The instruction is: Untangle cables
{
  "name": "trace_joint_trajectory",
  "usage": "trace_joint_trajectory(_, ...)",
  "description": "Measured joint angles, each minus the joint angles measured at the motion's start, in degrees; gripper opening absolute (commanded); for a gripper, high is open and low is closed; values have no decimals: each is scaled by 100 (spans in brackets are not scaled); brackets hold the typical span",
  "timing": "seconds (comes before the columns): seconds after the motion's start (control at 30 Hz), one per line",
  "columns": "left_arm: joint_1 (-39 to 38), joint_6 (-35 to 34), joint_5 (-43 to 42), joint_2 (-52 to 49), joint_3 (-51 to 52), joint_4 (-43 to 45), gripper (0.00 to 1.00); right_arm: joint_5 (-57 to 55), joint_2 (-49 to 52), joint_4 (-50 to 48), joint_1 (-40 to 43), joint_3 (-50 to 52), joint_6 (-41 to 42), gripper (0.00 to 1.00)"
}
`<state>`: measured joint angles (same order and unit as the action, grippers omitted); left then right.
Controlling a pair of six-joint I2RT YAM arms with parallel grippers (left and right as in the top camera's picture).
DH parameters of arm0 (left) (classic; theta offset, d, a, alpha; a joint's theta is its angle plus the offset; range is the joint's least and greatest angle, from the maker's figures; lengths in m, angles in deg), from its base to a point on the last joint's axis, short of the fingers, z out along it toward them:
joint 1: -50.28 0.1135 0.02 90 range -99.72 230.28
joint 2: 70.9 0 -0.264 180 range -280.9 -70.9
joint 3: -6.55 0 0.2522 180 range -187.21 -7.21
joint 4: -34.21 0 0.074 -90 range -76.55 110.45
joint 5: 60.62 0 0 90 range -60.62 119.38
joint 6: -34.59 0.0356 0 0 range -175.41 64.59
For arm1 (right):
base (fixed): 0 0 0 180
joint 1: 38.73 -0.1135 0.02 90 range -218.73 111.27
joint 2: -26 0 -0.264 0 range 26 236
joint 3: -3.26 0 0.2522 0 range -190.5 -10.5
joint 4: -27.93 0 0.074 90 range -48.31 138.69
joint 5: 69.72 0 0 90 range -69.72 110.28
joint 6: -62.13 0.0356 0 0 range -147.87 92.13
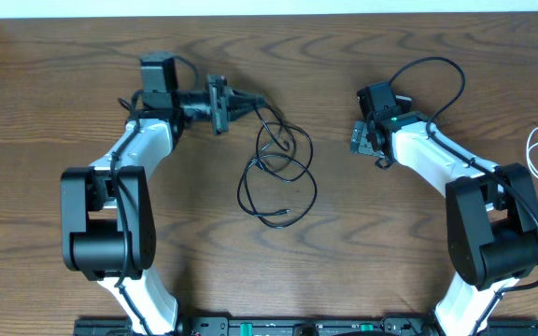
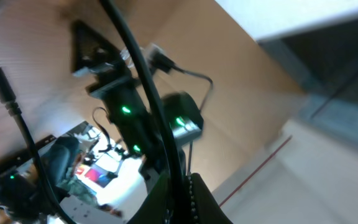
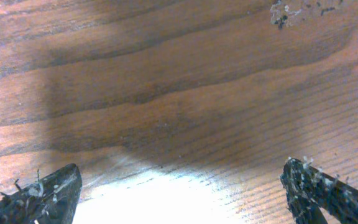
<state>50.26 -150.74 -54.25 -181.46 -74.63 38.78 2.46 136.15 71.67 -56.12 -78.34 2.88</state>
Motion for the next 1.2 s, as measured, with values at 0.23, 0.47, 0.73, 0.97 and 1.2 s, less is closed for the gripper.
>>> trace_joint_trajectory(0.23,131,-798,-404,2,11,4304,7,0,0,4,0,0,0,99)
trace_joint_trajectory(0.47,304,-831,-533,155,9,7152,7,0,2,0,0,0,-2,99)
trace_joint_trajectory(0.73,553,-588,-581,160,363,7163,7,0,2,0,0,0,-2,99)
trace_joint_trajectory(0.97,544,153,-601,160,909,6710,7,0,4,0,-4,0,-2,99)
trace_joint_trajectory(1.2,544,1633,160,160,925,4232,8,0,7,0,-13,0,-2,99)
